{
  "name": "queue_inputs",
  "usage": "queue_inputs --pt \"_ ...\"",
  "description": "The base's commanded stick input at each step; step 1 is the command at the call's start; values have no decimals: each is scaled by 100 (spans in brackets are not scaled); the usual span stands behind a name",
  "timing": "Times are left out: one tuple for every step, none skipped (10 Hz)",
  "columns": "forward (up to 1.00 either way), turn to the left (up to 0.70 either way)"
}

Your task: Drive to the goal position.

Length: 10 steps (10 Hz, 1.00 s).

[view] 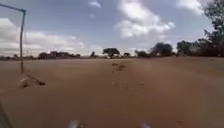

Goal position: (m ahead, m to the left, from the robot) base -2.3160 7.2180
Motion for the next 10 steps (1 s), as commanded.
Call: queue_inputs --pt "70 0" --pt "70 0" --pt "70 0" --pt "70 0" --pt "70 0" --pt "70 10" --pt "70 26" --pt "70 27" --pt "70 27" --pt "70 27"
